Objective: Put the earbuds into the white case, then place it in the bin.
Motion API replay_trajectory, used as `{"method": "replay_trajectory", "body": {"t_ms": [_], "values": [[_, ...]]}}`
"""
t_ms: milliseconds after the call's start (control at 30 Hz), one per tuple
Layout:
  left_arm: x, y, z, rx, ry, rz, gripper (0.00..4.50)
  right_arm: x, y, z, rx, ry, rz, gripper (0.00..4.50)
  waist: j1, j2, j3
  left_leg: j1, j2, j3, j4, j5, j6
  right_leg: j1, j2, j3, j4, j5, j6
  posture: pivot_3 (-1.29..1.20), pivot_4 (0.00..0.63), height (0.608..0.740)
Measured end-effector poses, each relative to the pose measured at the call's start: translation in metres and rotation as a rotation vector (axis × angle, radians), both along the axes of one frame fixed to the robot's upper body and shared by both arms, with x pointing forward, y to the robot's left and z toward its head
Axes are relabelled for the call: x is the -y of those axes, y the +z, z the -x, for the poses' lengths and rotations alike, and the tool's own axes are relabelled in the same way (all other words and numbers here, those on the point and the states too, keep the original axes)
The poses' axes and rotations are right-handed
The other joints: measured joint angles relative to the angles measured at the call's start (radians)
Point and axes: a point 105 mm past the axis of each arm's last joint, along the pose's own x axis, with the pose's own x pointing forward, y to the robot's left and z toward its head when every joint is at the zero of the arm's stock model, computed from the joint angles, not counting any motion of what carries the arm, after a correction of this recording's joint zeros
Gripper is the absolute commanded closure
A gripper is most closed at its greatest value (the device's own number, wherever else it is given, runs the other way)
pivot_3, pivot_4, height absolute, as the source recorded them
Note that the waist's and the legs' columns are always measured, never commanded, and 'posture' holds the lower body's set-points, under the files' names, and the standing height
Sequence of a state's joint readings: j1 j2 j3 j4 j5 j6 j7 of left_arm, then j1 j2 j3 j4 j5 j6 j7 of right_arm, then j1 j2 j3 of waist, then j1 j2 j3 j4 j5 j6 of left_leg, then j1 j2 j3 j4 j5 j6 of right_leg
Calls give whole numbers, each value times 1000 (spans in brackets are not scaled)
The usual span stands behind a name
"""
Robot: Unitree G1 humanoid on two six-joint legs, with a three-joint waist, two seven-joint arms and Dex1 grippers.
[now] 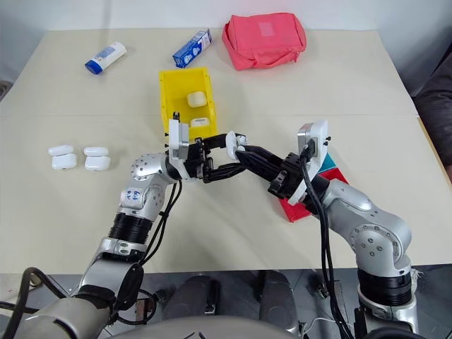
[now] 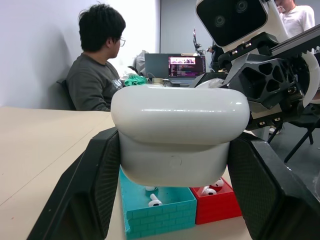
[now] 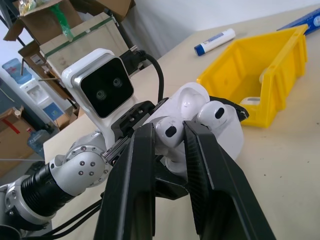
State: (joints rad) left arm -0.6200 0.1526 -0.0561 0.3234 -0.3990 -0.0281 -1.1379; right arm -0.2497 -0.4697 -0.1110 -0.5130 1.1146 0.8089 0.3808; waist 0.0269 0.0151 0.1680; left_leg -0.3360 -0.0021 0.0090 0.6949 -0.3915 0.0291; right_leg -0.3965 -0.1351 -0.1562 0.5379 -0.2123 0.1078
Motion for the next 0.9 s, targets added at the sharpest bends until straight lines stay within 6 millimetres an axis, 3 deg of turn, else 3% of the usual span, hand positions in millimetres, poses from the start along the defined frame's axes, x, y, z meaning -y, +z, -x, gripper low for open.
{"method": "replay_trajectory", "body": {"t_ms": [900], "values": [[-9, -7, 4, 11, -34, -42, 1698, -6, -3, -1, -52, 97, 81, 4034, 0, 0, 0, -1, 0, 0, -2, 0, 0, -1, -1, 0, -1, 0, 0, 0, 150, 740]]}}
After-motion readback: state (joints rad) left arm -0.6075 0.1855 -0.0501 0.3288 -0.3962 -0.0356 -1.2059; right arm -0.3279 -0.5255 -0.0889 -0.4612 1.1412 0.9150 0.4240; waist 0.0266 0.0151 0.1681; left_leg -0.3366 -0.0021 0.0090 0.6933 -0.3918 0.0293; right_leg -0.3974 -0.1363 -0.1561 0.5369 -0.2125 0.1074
